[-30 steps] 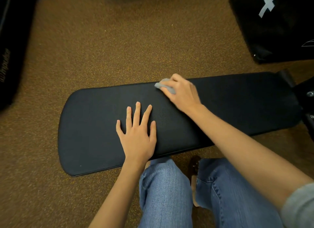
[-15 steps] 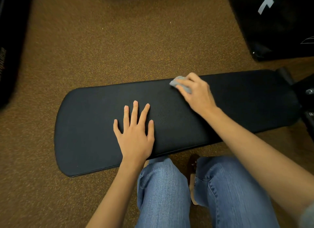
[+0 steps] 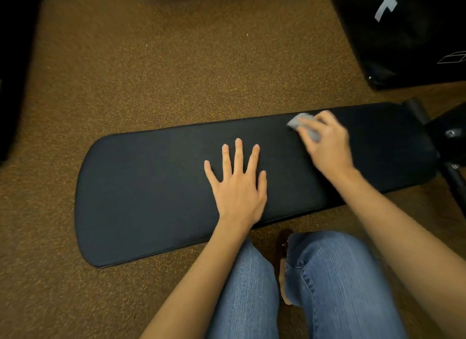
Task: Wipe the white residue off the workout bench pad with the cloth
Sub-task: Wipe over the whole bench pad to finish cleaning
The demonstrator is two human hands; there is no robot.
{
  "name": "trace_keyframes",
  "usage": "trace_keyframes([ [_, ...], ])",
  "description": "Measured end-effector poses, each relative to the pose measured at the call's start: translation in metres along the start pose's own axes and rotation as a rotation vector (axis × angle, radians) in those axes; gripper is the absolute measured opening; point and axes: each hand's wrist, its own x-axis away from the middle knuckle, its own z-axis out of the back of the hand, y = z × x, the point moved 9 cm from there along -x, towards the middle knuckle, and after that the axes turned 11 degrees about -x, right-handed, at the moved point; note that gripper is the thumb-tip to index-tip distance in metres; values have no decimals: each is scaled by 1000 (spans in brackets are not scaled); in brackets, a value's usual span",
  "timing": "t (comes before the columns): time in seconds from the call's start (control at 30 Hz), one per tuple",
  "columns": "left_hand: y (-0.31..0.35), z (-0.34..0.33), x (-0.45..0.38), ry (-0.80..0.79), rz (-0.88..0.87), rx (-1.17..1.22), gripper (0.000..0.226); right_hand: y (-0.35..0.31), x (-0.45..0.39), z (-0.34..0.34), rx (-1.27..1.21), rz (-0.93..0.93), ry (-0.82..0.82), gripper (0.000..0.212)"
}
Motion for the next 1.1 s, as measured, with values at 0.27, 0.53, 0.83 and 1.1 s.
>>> trace_keyframes([
  [0.27,-1,-2,0,3,35,-14,54,-15,21,-14,-61,-21,-48,24],
  [0.53,-4,-2,0,-27,24,-5,54,35,8,28,-13,-193,143,24],
  [0.83,-8,-4,1,-57,7,28,54,10,39,19,-76,30,5,23],
  [1.1,-5,-4,0,-61,42,47,54,-23,72,1,-188,71,-69,23],
])
